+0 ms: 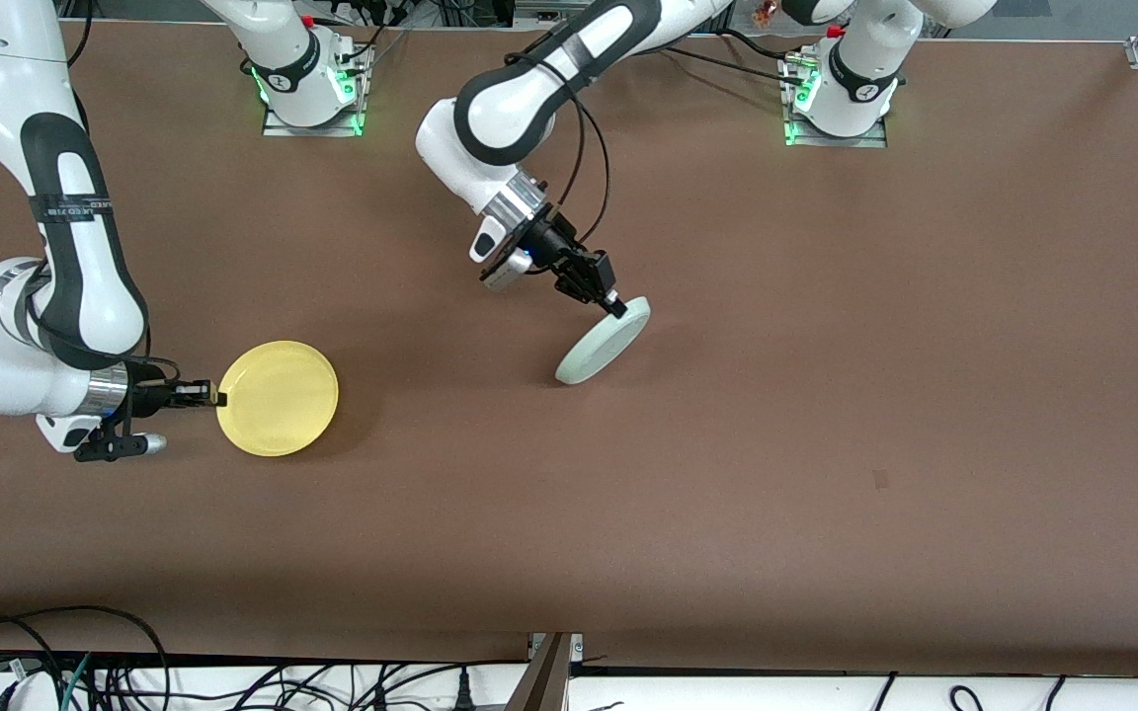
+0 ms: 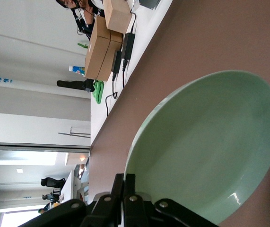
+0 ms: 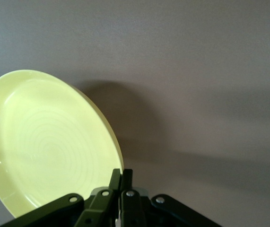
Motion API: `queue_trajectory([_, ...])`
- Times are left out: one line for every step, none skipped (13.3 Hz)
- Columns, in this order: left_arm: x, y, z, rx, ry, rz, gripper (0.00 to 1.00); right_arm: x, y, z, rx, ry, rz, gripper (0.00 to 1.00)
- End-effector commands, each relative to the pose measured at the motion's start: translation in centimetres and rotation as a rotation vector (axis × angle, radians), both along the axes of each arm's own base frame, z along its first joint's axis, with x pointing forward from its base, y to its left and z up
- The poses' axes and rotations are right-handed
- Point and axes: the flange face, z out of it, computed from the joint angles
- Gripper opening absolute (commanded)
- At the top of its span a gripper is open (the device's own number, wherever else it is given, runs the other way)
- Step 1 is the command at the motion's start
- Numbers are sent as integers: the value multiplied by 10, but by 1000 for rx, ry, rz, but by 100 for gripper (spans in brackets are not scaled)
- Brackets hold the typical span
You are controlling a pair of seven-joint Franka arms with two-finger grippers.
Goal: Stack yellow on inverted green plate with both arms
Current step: 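Lift and flip the green plate with the left gripper toward the table middle, then set the green plate upside down and open the left gripper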
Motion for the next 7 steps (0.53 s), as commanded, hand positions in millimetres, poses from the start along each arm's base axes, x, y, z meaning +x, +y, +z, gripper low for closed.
queue_trajectory([-8,-16,-21,38,-70,-47,0,5,-2,23,48,34,32,0])
queue_trajectory([-9,-17,-20,36,-70,-49,0,7,-3,35,60,51,39,0])
queue_trajectory([-14,-20,-21,37,-69,-56,0,6,-6,40,70,68,43,0])
queue_trajectory([-17,-21,-28,46,-64,-62,0,7,-8,45,73,71,45,0])
queue_trajectory([-22,-23,-33,52,-61,-72,0,8,-9,49,71,64,44,0])
queue_trajectory([-28,-28,-39,52,-59,-90,6,7,-8,52,74,67,47,0])
queue_trajectory([-43,-36,-44,54,-54,-117,18,5,-5,54,85,85,56,0])
